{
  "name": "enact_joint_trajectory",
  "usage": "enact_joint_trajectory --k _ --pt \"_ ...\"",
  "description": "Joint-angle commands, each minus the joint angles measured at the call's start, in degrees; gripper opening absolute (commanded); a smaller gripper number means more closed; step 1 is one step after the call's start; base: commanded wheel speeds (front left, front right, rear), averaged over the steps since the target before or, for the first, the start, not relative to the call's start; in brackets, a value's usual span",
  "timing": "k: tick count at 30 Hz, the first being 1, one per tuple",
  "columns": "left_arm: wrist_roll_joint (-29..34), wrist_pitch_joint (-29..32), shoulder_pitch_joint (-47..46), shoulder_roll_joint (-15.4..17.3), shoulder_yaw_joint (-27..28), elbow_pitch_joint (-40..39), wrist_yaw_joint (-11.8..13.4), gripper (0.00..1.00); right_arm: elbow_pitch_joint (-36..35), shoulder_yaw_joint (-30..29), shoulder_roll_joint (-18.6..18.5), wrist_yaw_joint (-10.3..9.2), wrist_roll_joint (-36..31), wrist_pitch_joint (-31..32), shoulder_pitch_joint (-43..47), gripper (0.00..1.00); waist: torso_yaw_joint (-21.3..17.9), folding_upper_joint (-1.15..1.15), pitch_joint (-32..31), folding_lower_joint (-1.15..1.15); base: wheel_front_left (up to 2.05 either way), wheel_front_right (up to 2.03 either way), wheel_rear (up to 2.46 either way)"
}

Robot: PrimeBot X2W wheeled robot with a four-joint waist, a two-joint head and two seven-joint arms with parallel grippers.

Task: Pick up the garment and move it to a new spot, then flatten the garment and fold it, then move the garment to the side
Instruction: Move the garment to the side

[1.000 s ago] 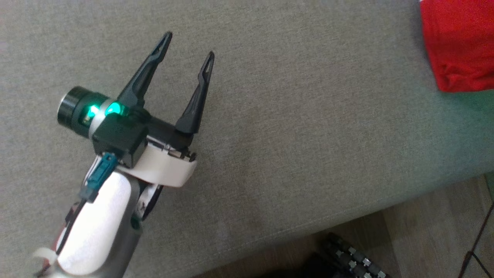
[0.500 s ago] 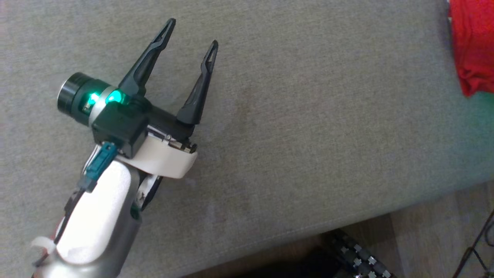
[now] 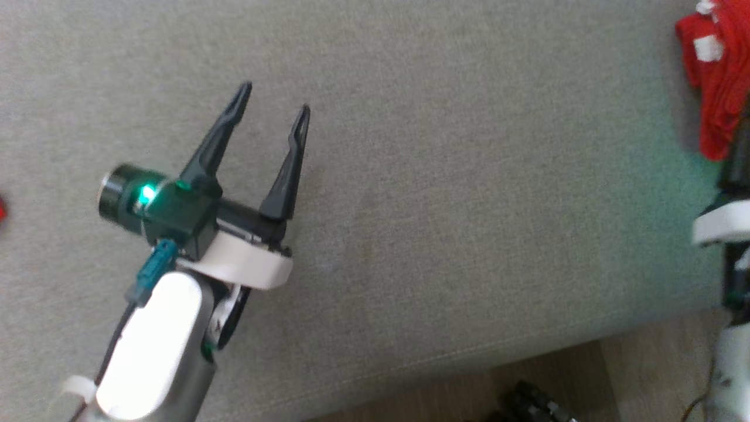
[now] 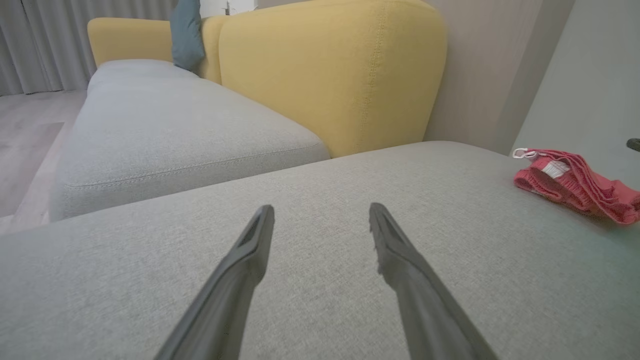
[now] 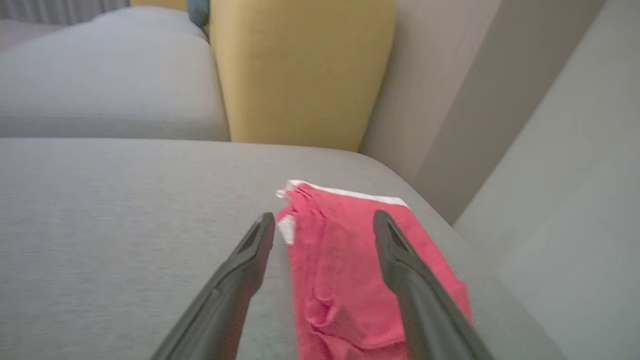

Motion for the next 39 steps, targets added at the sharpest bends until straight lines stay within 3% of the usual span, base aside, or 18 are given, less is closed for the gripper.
enact_joint_trajectory --k 1,11,21,39 --pt "-0.8 -0.6 0.7 0.4 2.3 -1.4 0.7 1.0 -3.2 2.7 -0.1 0.2 0.9 -0.9 1.7 1.0 1.2 0.0 -3.1 0.0 0.0 0.0 0.0" --pt "-3.7 -1.3 7.5 -0.5 5.5 0.1 4.9 1.0 -7.9 15.4 0.5 0.2 8.8 -2.0 9.9 1.0 7.7 0.0 -10.6 0.0 0.0 0.0 0.0" --pt "-5.3 -1.8 11.9 0.2 8.8 1.0 7.4 1.0 -8.6 17.9 0.5 0.2 10.0 -0.1 13.6 1.0 14.0 0.0 -16.9 0.0 0.0 0.0 0.0" --pt "-5.9 0.0 18.4 2.1 8.1 1.6 8.2 1.0 -9.4 17.9 0.6 0.2 10.9 2.9 21.5 1.0 13.5 0.0 -25.2 0.0 0.0 0.0 0.0"
